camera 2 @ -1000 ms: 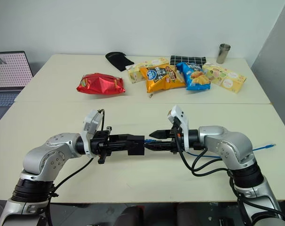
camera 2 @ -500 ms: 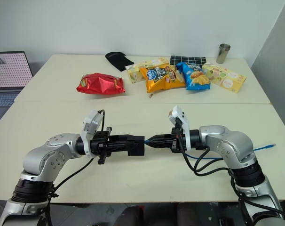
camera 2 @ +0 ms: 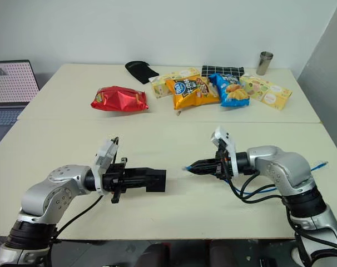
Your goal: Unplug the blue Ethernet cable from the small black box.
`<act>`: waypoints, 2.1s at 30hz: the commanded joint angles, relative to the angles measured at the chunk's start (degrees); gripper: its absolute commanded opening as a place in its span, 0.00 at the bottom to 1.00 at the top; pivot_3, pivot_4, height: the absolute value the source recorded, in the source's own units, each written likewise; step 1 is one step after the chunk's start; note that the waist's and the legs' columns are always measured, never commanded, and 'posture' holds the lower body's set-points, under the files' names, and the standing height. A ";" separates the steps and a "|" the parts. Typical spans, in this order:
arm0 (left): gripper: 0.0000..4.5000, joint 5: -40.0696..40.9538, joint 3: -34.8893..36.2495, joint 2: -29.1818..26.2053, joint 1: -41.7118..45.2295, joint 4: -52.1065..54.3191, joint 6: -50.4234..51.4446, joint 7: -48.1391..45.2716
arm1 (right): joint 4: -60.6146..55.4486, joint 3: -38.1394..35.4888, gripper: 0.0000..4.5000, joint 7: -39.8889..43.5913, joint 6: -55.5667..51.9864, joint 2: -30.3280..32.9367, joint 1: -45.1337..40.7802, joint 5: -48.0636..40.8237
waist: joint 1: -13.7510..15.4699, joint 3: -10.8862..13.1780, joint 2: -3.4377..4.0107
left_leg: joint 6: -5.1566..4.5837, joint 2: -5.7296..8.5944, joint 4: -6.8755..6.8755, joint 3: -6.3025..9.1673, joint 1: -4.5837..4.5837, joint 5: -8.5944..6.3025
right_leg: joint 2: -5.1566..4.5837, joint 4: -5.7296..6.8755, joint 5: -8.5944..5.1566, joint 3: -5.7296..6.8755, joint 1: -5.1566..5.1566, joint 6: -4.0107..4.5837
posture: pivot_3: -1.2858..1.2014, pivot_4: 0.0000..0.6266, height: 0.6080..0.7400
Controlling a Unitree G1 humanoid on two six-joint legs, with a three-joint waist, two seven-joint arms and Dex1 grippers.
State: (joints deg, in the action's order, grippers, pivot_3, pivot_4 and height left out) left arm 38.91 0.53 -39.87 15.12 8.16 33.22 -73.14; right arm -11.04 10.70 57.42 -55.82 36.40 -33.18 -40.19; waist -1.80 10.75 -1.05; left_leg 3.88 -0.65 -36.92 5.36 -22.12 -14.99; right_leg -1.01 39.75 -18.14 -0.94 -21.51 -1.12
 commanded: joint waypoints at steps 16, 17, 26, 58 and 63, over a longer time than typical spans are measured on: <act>0.17 1.67 6.96 0.25 -4.43 4.96 1.45 9.81 | 19.34 -6.60 0.27 -23.59 26.27 -9.57 2.86 23.04 | -0.04 0.01 0.02 | 0.04 -0.06 -0.06 -0.13 -0.66 0.02 | -0.05 0.20 0.01 -0.09 -0.70 0.00 | 0.52 0.24 1.00; 0.17 1.21 7.40 1.25 -4.10 5.00 0.79 11.83 | 18.27 -6.80 0.33 -22.86 26.23 -9.22 3.23 22.91 | -0.04 0.01 0.02 | 0.04 -0.07 -0.06 -0.14 -0.68 0.02 | -0.06 0.21 0.01 -0.10 -0.73 0.00 | 0.52 0.24 1.00; 0.17 -6.35 10.68 6.95 -2.39 -1.38 -7.86 24.94 | 5.68 -5.69 0.82 -9.55 24.86 -1.24 6.00 19.53 | 0.11 0.01 0.03 | 0.02 -0.02 -0.09 -0.13 -0.67 0.02 | -0.06 0.20 0.02 -0.07 -0.70 0.00 | 0.52 0.24 1.00; 0.78 -24.40 16.20 16.02 -2.13 -33.36 -43.44 48.23 | -4.89 6.28 0.89 -11.18 16.16 -13.06 -4.16 20.77 | -0.25 -0.13 -0.06 | 0.04 0.02 -0.14 0.07 -0.62 0.04 | -0.16 0.26 0.08 0.01 -0.68 -0.03 | 0.52 0.24 1.00; 0.87 -23.13 16.71 13.44 -11.49 -17.10 -33.21 49.16 | -6.89 5.47 0.89 -13.70 14.63 -13.17 0.22 20.65 | -0.69 -0.13 -0.05 | 0.03 -0.05 -0.08 0.17 -0.56 0.03 | -0.16 0.27 0.08 -0.07 -0.68 -0.03 | 0.52 0.24 1.00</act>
State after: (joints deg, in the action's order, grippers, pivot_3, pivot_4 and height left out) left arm 15.21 16.11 -24.90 6.86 -15.29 -4.84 -24.33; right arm -14.55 17.17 44.72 -40.75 23.29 -34.12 -19.13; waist -2.49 10.61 -1.10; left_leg 3.91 -0.71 -37.00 5.56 -22.69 -14.96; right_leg -1.17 40.01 -18.06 -0.99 -22.20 -1.15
